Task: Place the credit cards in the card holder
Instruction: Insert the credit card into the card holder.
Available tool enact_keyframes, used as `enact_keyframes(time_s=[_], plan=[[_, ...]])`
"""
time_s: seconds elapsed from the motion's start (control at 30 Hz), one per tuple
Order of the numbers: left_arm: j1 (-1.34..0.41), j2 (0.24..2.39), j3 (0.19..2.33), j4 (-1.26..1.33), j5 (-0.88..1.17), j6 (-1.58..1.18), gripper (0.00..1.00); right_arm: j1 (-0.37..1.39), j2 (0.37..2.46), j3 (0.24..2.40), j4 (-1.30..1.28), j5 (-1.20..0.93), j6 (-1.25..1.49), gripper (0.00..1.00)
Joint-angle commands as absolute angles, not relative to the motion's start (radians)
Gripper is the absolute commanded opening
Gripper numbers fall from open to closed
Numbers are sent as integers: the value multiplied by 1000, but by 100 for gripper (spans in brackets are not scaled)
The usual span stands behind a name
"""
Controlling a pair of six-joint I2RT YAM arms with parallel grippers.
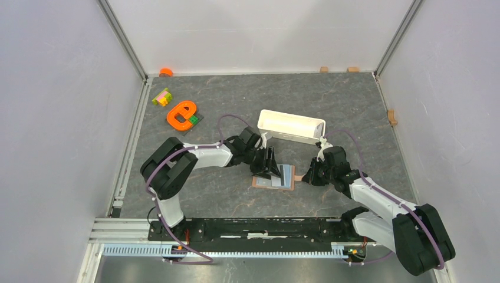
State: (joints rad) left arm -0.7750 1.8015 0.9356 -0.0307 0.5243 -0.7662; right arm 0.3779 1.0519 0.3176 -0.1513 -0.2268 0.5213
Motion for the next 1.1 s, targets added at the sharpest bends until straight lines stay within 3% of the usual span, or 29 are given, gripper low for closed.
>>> enact_keyframes(time_s=[0.0,0.8,1.07], plan=[[-794,1828,966,-5,485,-803,61,383,1058,344,-147,-227,500,0],[-880,1838,1044,101,437,-810,61,383,1034,364,-181,-179,497,0],[-866,1717,992,70,423,-807,76,380,1018,495,-352,-31,423,0]])
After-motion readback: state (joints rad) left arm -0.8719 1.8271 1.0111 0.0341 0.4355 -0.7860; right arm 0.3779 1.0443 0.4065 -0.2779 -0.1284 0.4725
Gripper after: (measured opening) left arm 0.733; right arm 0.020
